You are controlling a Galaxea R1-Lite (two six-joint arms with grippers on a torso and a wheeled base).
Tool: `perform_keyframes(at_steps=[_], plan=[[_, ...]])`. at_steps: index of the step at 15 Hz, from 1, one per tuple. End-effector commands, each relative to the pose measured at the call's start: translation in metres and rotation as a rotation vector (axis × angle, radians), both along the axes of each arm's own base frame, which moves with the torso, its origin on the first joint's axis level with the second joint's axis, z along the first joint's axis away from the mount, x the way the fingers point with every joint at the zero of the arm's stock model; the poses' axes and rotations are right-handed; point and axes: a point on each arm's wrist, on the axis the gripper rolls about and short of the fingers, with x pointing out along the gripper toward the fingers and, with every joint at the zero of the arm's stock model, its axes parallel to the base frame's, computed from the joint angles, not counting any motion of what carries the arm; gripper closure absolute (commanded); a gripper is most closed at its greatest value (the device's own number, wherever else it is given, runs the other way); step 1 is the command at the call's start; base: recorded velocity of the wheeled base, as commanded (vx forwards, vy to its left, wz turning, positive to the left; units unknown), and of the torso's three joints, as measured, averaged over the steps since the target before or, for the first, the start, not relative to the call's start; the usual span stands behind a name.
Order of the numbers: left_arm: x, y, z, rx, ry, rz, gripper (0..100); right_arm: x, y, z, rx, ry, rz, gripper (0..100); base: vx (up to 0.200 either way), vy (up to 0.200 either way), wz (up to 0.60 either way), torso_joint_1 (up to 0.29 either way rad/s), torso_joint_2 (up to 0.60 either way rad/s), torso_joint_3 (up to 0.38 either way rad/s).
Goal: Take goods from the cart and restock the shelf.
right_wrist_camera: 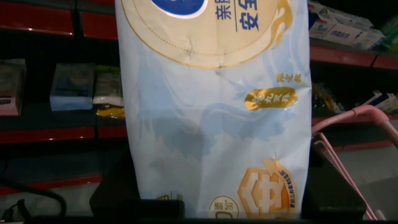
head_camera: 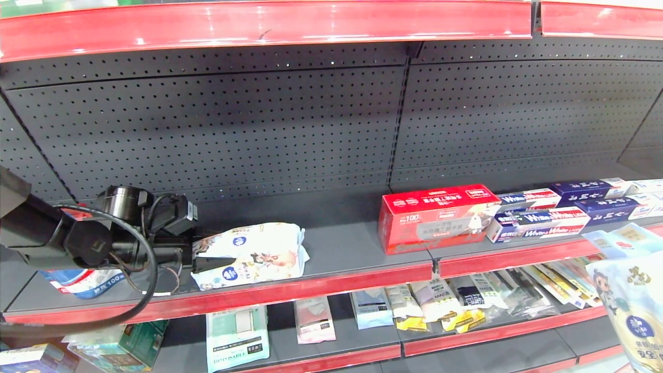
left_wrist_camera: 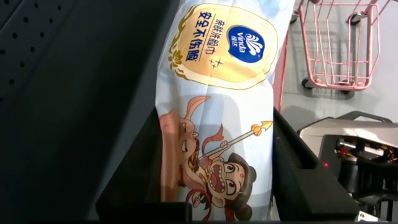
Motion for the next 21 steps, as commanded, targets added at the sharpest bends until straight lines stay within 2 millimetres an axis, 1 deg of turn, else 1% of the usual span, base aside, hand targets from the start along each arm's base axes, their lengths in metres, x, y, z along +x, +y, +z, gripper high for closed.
perform_keyframes(at_steps=[1, 6, 15, 21], plan=[[-0.0004, 0.0025, -0.0018, 0.001, 0.009, 0.008, 100, 0.0001, 0.0, 0.0, 0.0, 0.002, 0.0, 100, 0.0, 0.0, 0.0, 0.0, 0.0, 0.0], [0.0031, 0.0054, -0.002, 0.003, -0.004, 0.015, 100, 0.0004, 0.0, 0.0, 0.0, 0.005, 0.0, 100, 0.0, 0.0, 0.0, 0.0, 0.0, 0.0], [0.0008, 0.0048, -0.0066, -0.01, -0.006, -0.013, 100, 0.0003, 0.0, 0.0, 0.0, 0.004, 0.0, 100, 0.0, 0.0, 0.0, 0.0, 0.0, 0.0], [0.0011, 0.0043, -0.0058, -0.013, -0.001, -0.011, 100, 0.0003, -0.0001, 0.0002, -0.001, 0.002, -0.001, 100, 0.0, 0.0, 0.0, 0.0, 0.0, 0.0]])
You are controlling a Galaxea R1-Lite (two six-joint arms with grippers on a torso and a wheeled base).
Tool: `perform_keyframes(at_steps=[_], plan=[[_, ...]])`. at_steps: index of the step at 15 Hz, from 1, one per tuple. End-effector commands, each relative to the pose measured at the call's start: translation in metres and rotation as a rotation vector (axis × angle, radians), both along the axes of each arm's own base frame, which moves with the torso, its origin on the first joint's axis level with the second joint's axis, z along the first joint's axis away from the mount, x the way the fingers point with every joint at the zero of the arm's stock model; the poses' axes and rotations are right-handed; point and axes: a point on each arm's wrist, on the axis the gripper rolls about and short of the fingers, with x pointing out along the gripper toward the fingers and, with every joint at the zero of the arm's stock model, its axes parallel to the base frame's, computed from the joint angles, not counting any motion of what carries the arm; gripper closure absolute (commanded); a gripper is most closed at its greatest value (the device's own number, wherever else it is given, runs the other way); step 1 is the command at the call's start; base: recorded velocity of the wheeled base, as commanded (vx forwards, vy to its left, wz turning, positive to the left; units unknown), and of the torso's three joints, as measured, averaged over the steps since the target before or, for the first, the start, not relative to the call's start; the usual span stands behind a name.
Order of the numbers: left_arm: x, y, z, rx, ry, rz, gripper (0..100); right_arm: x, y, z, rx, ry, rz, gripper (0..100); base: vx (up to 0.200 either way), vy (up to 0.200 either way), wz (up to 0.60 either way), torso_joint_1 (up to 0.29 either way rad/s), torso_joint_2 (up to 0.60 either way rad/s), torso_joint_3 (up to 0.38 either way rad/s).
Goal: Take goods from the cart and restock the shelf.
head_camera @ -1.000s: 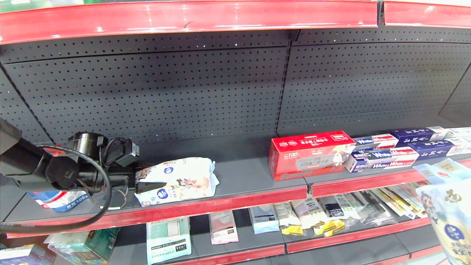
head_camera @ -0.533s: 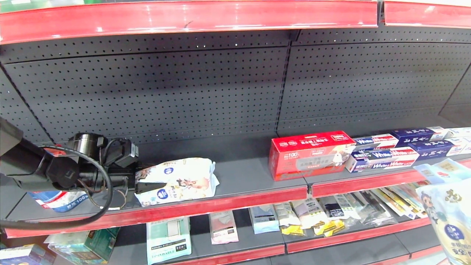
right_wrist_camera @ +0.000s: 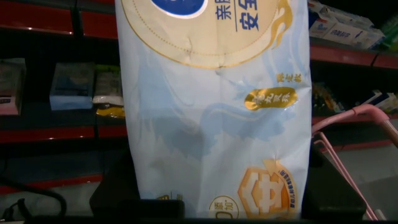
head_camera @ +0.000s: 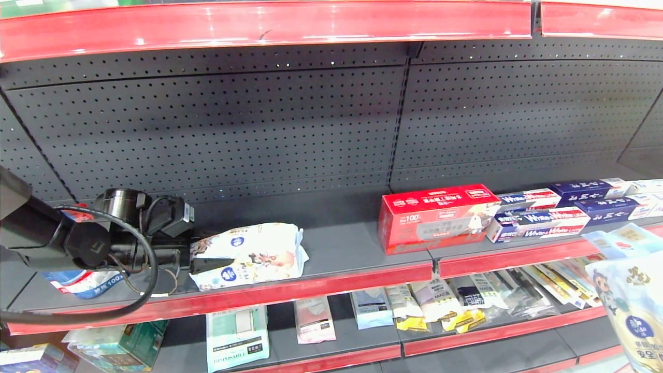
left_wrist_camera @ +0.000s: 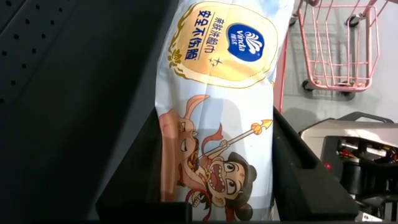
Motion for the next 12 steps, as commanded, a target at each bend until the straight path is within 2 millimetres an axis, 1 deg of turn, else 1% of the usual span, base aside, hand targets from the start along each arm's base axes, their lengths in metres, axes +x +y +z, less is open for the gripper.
perform_keyframes(at_steps=[1, 2, 4, 7, 9, 11, 12], plan=[[0.0, 0.0, -0.001, -0.001, 0.006, 0.001, 100, 0.0, 0.0, 0.0, -0.001, 0.001, 0.0, 100, 0.0, 0.0, 0.0, 0.0, 0.0, 0.0], [0.0, 0.0, -0.001, -0.001, 0.005, 0.001, 0, 0.0, 0.0, 0.0, 0.0, 0.002, 0.0, 100, 0.0, 0.0, 0.0, 0.0, 0.0, 0.0], [-0.001, 0.0, 0.0, -0.01, 0.024, 0.01, 0, 0.001, 0.0, 0.0, 0.0, 0.007, 0.0, 100, 0.0, 0.0, 0.0, 0.0, 0.0, 0.0], [0.001, 0.0, 0.005, -0.009, 0.005, 0.011, 0, 0.001, 0.0, 0.0, 0.0, 0.01, 0.002, 100, 0.0, 0.0, 0.0, 0.0, 0.0, 0.0], [-0.002, 0.0, 0.017, -0.013, -0.017, 0.018, 0, 0.001, 0.0, 0.0, 0.0, 0.008, 0.002, 100, 0.0, 0.0, 0.0, 0.0, 0.0, 0.0], [-0.007, -0.001, 0.035, -0.039, -0.014, 0.045, 0, 0.001, 0.0, 0.0, 0.001, 0.016, 0.002, 100, 0.0, 0.0, 0.0, 0.0, 0.0, 0.0], [-0.008, -0.001, 0.035, -0.042, -0.01, 0.048, 0, 0.001, 0.0, 0.0, 0.001, 0.016, 0.002, 100, 0.0, 0.0, 0.0, 0.0, 0.0, 0.0]])
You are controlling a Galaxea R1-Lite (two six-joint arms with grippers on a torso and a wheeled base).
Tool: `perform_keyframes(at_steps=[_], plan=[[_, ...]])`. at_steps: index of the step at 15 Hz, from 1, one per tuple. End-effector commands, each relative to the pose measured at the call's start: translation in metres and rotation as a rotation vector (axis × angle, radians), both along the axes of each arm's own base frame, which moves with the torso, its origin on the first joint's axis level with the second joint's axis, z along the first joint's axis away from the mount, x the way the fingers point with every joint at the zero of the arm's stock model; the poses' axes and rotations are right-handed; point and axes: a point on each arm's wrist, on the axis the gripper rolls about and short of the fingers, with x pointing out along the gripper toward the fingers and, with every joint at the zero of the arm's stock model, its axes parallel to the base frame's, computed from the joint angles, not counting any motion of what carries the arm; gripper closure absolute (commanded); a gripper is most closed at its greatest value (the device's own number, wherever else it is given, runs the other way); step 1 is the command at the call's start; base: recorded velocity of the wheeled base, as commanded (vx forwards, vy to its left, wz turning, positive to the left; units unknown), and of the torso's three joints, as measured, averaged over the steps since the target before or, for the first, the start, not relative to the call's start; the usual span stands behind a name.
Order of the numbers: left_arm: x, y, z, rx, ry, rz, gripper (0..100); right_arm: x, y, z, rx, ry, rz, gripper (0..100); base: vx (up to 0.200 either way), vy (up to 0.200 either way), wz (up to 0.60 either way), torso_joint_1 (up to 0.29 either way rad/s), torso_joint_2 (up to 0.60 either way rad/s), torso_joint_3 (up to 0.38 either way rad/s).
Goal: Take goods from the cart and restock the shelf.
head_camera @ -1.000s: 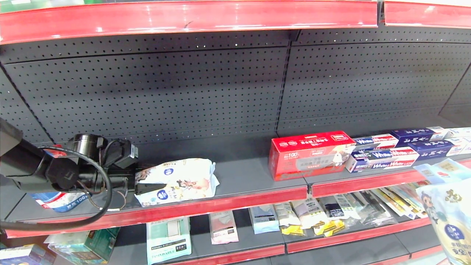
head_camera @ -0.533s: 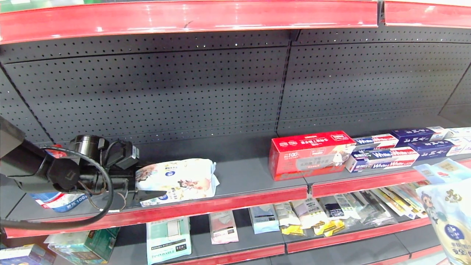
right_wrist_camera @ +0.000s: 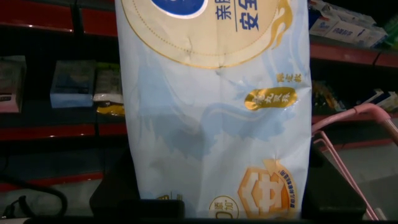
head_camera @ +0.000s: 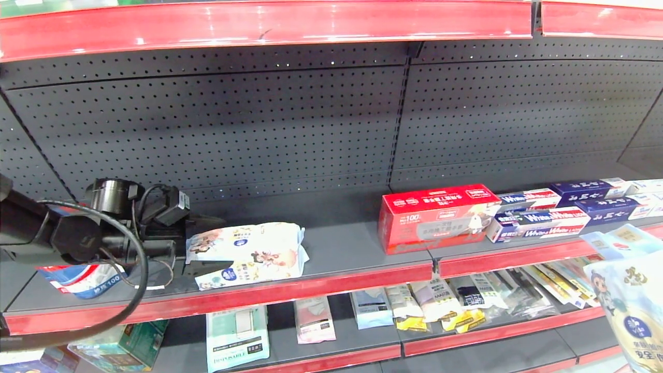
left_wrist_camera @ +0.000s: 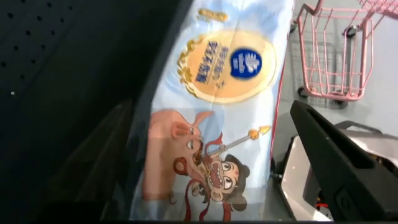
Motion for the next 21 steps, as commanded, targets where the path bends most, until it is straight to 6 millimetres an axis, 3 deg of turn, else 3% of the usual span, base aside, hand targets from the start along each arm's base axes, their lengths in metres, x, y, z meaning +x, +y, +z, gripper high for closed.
perform_keyframes(at_steps=[1, 8, 10, 13, 16, 17, 21], plan=[[-0.008, 0.0, 0.025, -0.006, -0.051, 0.013, 0, 0.001, 0.0, 0.0, 0.0, 0.005, 0.0, 100, 0.0, 0.0, 0.0, 0.0, 0.0, 0.0], [-0.014, 0.005, 0.059, -0.056, -0.083, 0.124, 0, 0.001, 0.0, 0.0, 0.0, 0.005, 0.006, 100, 0.0, 0.0, 0.0, 0.0, 0.0, 0.0], [-0.018, 0.0, 0.071, -0.096, -0.049, 0.275, 0, 0.0, 0.0, 0.0, 0.001, 0.004, 0.011, 100, 0.0, 0.0, 0.0, 0.0, 0.0, 0.0], [-0.021, -0.014, 0.067, -0.132, -0.072, 0.518, 0, 0.0, 0.0, 0.0, 0.001, 0.002, 0.014, 100, 0.0, 0.0, 0.0, 0.0, 0.0, 0.0], [-0.022, -0.023, 0.068, -0.123, -0.121, 0.934, 0, 0.0, 0.0, 0.0, 0.004, -0.003, 0.016, 100, 0.0, 0.0, 0.0, 0.0, 0.0, 0.0], [-0.038, -0.024, 0.071, -0.133, -0.116, 1.013, 0, -0.001, 0.0, 0.0, 0.003, -0.011, 0.018, 100, 0.0, 0.0, 0.0, 0.0, 0.0, 0.0], [-0.114, -0.023, 0.067, -0.148, -0.07, 0.924, 0, 0.0, 0.001, 0.0, 0.014, -0.008, 0.061, 100, 0.0, 0.0, 0.0, 0.0, 0.0, 0.0]])
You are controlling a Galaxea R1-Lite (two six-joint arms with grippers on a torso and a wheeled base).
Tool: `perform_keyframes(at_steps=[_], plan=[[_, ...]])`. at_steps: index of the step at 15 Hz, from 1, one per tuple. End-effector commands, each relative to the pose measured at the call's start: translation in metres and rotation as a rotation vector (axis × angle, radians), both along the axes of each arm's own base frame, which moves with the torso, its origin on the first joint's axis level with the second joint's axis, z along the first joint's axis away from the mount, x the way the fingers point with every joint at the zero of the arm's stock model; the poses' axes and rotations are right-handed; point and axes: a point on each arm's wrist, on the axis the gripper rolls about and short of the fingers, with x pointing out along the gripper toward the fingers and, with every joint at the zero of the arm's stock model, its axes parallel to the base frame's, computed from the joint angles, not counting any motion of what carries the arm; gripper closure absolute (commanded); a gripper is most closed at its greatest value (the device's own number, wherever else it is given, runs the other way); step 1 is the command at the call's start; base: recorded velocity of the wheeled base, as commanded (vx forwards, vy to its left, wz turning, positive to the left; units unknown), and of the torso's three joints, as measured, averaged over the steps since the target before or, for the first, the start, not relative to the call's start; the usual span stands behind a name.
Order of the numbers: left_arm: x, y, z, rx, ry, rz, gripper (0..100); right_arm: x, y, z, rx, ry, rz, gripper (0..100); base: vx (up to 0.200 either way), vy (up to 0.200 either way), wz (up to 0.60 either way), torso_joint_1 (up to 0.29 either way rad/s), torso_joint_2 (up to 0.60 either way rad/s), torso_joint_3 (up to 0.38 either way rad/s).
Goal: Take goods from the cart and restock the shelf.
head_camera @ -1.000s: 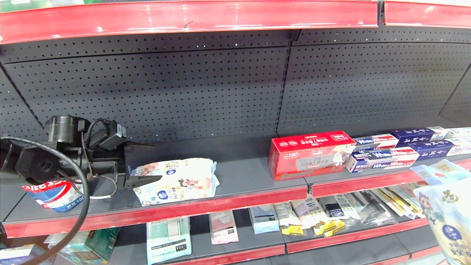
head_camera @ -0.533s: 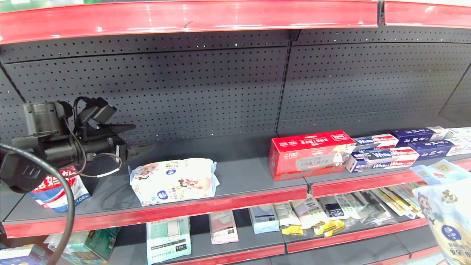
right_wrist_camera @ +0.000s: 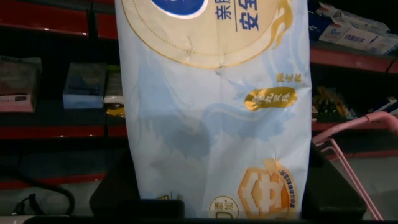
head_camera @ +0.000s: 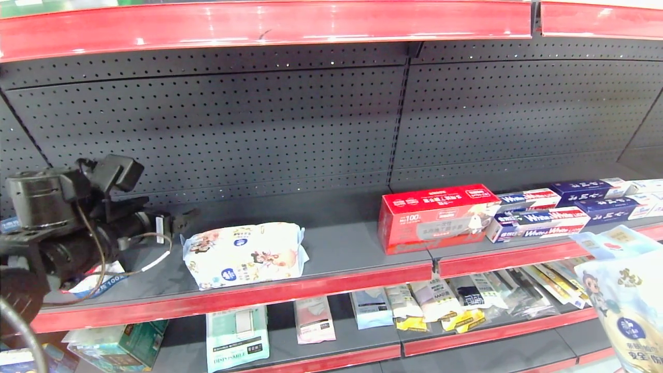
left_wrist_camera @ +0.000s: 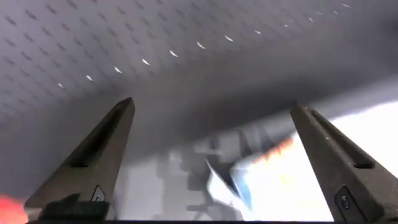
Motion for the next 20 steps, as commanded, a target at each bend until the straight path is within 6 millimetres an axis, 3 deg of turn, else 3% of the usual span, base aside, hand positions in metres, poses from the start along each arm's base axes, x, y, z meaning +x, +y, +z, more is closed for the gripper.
perform_keyframes(at_steps=[1, 2, 8, 11, 16, 20], plan=[[-0.056, 0.0, 0.002, -0.018, -0.02, -0.058, 0, 0.0, 0.0, 0.001, 0.001, 0.0, 0.011, 100, 0.0, 0.0, 0.0, 0.0, 0.0, 0.0], [-0.081, 0.0, 0.0, -0.021, -0.026, -0.062, 0, 0.001, 0.0, 0.005, 0.002, 0.003, 0.016, 100, 0.0, 0.0, 0.0, 0.0, 0.0, 0.0], [-0.169, 0.001, -0.01, -0.032, -0.094, -0.093, 0, 0.011, 0.0, 0.041, 0.009, -0.004, 0.039, 100, 0.0, 0.0, 0.0, 0.0, 0.0, 0.0], [-0.199, 0.003, -0.014, -0.042, -0.122, -0.024, 0, 0.017, 0.001, 0.06, 0.015, -0.015, 0.078, 100, 0.0, 0.0, 0.0, 0.0, 0.0, 0.0], [-0.259, 0.005, -0.038, -0.04, -0.12, 0.007, 0, 0.018, 0.002, 0.064, 0.026, -0.017, 0.161, 100, 0.0, 0.0, 0.0, 0.0, 0.0, 0.0], [-0.275, 0.008, -0.052, -0.058, -0.163, 0.115, 0, 0.017, 0.002, 0.066, 0.024, -0.034, 0.164, 100, 0.0, 0.0, 0.0, 0.0, 0.0, 0.0]])
